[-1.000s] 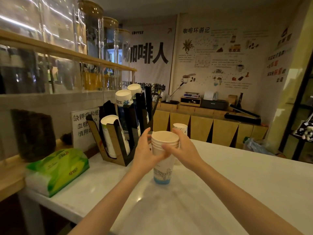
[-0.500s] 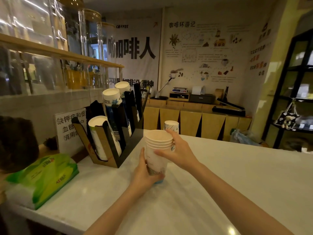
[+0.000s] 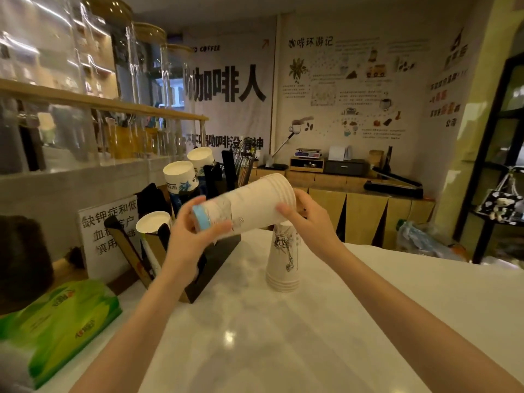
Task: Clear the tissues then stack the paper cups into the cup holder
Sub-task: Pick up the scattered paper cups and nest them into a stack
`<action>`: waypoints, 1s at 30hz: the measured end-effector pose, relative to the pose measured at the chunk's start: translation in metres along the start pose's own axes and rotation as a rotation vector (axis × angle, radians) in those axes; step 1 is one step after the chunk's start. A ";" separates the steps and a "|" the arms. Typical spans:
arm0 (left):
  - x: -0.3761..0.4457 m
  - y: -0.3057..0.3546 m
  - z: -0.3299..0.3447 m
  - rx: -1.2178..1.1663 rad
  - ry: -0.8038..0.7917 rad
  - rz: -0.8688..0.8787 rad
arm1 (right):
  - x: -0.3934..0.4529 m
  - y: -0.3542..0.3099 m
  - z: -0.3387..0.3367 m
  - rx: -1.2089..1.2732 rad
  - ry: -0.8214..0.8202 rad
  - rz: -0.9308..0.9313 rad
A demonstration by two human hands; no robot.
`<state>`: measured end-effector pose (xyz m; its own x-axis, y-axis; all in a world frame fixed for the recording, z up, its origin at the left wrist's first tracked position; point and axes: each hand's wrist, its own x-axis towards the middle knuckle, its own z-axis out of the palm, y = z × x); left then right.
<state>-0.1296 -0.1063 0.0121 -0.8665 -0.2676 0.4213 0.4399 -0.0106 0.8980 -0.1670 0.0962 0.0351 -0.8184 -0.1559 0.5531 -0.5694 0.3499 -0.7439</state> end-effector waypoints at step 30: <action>0.088 -0.024 0.116 0.453 -0.210 0.099 | 0.033 0.128 -0.022 -0.061 -0.298 0.199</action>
<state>-0.2442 -0.0183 0.0422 -0.8749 -0.0463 0.4821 0.4164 0.4366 0.7975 -0.2651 0.1559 -0.0344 -0.9043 -0.3386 0.2598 -0.3988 0.4533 -0.7972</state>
